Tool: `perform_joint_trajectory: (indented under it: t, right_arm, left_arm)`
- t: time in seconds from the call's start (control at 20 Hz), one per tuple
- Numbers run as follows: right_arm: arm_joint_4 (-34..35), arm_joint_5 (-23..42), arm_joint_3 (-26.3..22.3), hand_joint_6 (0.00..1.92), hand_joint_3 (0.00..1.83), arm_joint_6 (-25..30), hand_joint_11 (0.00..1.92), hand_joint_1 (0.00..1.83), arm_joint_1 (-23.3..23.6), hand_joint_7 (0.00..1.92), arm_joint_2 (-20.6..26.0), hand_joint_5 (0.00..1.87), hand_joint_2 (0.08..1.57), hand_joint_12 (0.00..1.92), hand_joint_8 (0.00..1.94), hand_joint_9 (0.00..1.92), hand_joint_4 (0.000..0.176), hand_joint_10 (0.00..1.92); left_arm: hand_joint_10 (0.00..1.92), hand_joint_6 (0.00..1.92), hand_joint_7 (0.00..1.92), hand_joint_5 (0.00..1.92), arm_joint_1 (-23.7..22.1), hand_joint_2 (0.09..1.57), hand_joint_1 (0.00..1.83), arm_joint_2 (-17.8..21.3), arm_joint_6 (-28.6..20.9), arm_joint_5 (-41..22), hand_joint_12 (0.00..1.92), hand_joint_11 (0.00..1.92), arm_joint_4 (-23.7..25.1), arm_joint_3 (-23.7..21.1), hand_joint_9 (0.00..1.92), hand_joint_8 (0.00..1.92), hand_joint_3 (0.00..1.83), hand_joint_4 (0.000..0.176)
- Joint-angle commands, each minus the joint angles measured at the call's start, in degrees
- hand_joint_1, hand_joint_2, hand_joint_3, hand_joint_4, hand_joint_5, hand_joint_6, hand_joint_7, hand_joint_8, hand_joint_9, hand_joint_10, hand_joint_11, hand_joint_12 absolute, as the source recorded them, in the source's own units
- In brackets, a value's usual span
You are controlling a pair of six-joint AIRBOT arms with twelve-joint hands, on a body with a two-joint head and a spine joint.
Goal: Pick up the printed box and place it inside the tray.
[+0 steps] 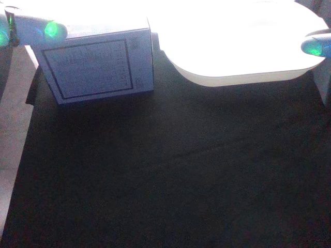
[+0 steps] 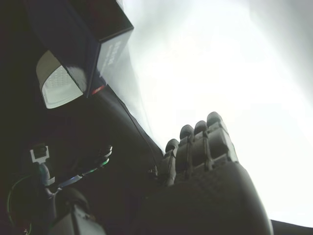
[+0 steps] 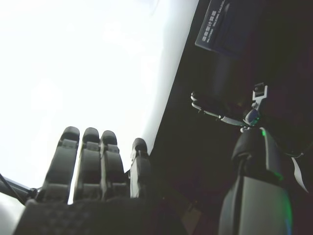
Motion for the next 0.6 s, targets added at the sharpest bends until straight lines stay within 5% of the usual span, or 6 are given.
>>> perform_joint_trajectory:
  t: [0.0, 0.15, 0.25, 0.35, 0.45, 0.55]
  right_arm:
    - [2.3, 6.5, 0.1, 0.00, 0.04, 0.2, 0.00, 0.49, 0.9, 0.00, 0.5, 0.00, 0.85, 0.00, 0.00, 0.00, 0.121, 0.00]
    - [2.0, 6.5, 0.2, 0.00, 0.04, 0.2, 0.00, 0.49, 0.9, 0.00, 0.1, 0.00, 0.88, 0.00, 0.00, 0.00, 0.108, 0.00]
    - [1.5, 6.5, 0.4, 0.00, 0.04, 0.2, 0.00, 0.52, 0.9, 0.00, -0.9, 0.00, 0.90, 0.00, 0.00, 0.01, 0.085, 0.01]
    - [1.0, 6.5, 0.5, 0.00, 0.04, 0.2, 0.00, 0.57, 0.9, 0.00, -1.3, 0.00, 0.90, 0.00, 0.00, 0.00, 0.109, 0.00]
    - [0.2, 6.5, 0.4, 0.00, 0.00, 0.2, 0.00, 0.61, 0.9, 0.00, -1.4, 0.00, 0.82, 0.00, 0.00, 0.00, 0.084, 0.00]
    - [-0.6, 6.5, 0.4, 0.00, 0.01, 0.2, 0.00, 0.66, 0.9, 0.00, -1.9, 0.00, 0.84, 0.00, 0.00, 0.00, 0.120, 0.00]
  left_arm:
    - [0.01, 0.00, 0.20, 0.01, -0.3, 0.89, 0.14, 0.5, 0.0, -7.2, 0.33, 0.00, -1.2, 0.0, 0.16, 0.00, 0.02, 0.027]
    - [0.00, 0.00, 0.15, 0.00, -0.2, 0.87, 0.15, 0.3, 0.0, -7.3, 0.23, 0.00, -1.2, 0.0, 0.10, 0.00, 0.00, 0.052]
    - [0.00, 0.00, 0.15, 0.01, 0.5, 0.86, 0.17, 0.2, 0.0, -7.5, 0.28, 0.00, -1.8, 0.0, 0.08, 0.00, 0.00, 0.045]
    - [0.01, 0.02, 0.16, 0.09, 1.3, 0.88, 0.22, 0.0, 0.2, -7.6, 0.37, 0.00, -2.3, 0.1, 0.10, 0.00, 0.00, 0.067]
    - [0.00, 0.00, 0.13, 0.01, 1.1, 0.91, 0.22, -0.6, 0.3, -7.1, 0.32, 0.00, -3.0, 0.9, 0.10, 0.00, 0.01, 0.044]
    - [0.00, 0.00, 0.12, 0.00, -0.2, 0.91, 0.25, -2.0, 0.3, -4.6, 0.25, 0.00, -3.7, 2.9, 0.08, 0.00, 0.00, 0.043]
